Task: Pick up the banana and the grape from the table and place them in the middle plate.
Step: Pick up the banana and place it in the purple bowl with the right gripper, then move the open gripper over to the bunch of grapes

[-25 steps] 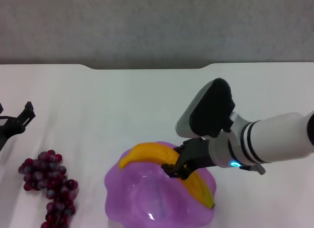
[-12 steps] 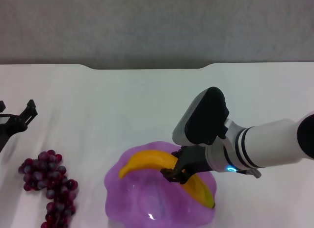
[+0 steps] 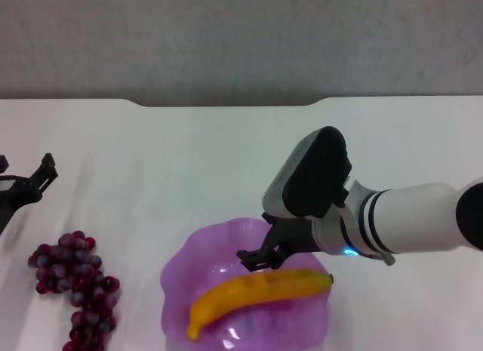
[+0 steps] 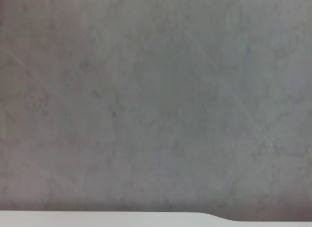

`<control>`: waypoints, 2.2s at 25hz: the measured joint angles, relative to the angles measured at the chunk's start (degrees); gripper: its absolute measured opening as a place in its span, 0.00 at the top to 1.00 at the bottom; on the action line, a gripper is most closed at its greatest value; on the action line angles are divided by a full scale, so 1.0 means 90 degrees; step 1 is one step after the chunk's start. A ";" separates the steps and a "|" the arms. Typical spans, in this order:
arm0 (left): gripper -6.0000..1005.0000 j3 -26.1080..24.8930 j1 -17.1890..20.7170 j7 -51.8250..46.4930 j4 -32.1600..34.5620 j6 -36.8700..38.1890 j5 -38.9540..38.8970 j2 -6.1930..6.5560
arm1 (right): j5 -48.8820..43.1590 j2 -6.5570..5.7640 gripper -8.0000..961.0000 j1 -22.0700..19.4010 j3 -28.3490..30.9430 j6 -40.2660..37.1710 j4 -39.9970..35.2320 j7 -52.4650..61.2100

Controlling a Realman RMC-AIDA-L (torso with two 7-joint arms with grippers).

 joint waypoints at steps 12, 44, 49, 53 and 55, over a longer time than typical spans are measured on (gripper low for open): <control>0.14 0.0000 0.0031 -0.0007 0.0000 -0.0014 0.0003 0.0000 | -0.0230 -0.0036 0.07 -0.1543 0.0593 -0.1558 0.0988 -0.0857; 0.14 0.0605 -0.0101 -0.0276 -0.0069 -0.0022 0.0010 -0.0073 | -0.0118 0.0056 0.07 -0.1865 -0.1728 -1.0414 -0.4431 0.2714; 0.14 0.0750 -0.0114 -0.0328 -0.0062 -0.0024 0.0010 -0.0078 | -0.0118 0.0073 0.07 -0.1961 -0.1833 -1.0429 -0.4517 0.2759; 0.14 0.1114 -0.0154 -0.0382 -0.0016 -0.0017 0.0010 -0.0071 | -0.0118 0.0073 0.07 -0.1937 -0.1896 -1.0368 -0.4582 0.2794; 0.14 0.1250 -0.0169 -0.0545 0.0081 -0.0009 0.0009 -0.0043 | -0.0118 0.0074 0.07 -0.1935 -0.1901 -1.0306 -0.4593 0.2804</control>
